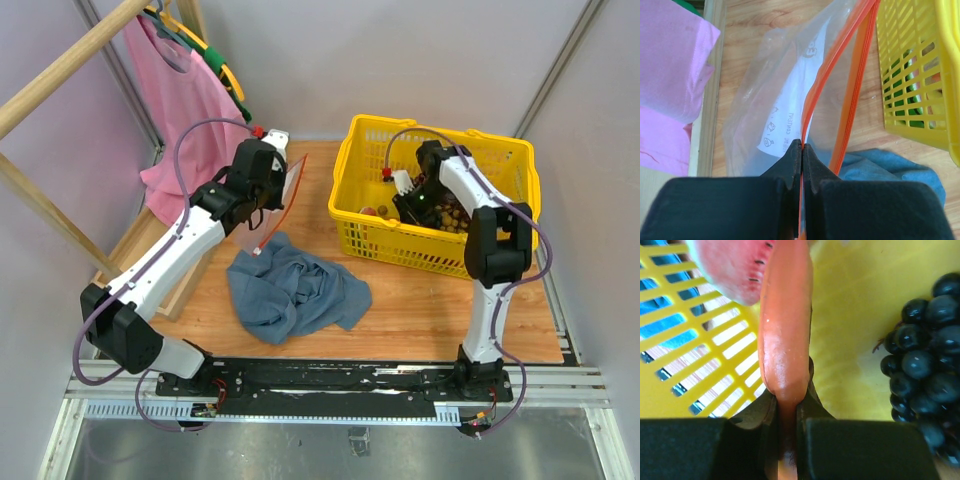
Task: Place the food in the zip-top bag and seal the zipper
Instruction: Pick up the fake food from the bin, then place the fake food in the zipper food storage bag.
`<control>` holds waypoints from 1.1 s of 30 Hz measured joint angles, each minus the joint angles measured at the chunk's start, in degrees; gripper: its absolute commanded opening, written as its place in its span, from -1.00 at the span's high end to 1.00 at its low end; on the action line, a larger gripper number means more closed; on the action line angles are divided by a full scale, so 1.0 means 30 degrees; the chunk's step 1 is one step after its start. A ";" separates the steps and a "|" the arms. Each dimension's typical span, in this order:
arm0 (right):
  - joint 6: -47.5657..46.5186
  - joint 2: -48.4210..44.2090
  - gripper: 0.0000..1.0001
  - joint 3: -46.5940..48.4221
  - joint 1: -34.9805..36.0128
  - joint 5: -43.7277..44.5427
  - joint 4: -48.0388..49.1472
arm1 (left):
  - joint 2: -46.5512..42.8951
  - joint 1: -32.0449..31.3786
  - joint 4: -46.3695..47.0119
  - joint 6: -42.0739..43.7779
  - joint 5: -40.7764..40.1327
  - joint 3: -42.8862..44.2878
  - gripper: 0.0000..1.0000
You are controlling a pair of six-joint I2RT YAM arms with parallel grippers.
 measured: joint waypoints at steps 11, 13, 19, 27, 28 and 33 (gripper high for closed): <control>0.3147 -0.7453 0.99 0.0568 0.1428 0.4095 0.2994 | 0.0000 0.0138 -0.0204 -0.2200 -0.0204 0.0882 0.99; 0.4109 -0.8779 0.99 0.0393 0.2018 0.5355 0.4124 | 0.0000 0.0138 -0.0364 -0.2725 -0.0248 0.1282 0.99; 0.7096 -1.1555 0.99 -0.0736 0.4699 0.9158 0.8364 | 0.0007 0.0138 -0.0597 -0.4459 -0.0262 0.2688 0.99; 1.1504 -1.6123 0.99 -0.5042 0.8867 1.3784 1.6976 | 0.0000 0.0138 -0.0874 -0.7155 -0.0080 0.3024 0.99; 1.1759 -1.6473 0.99 -0.5472 0.9471 1.4214 1.8127 | 0.0000 0.0138 -0.0867 -0.7446 -0.0007 0.3016 0.99; 1.2189 -1.7172 0.99 -0.7868 1.2575 1.6065 2.4574 | -0.0138 0.0138 -0.0780 -0.8633 0.0379 0.2769 0.99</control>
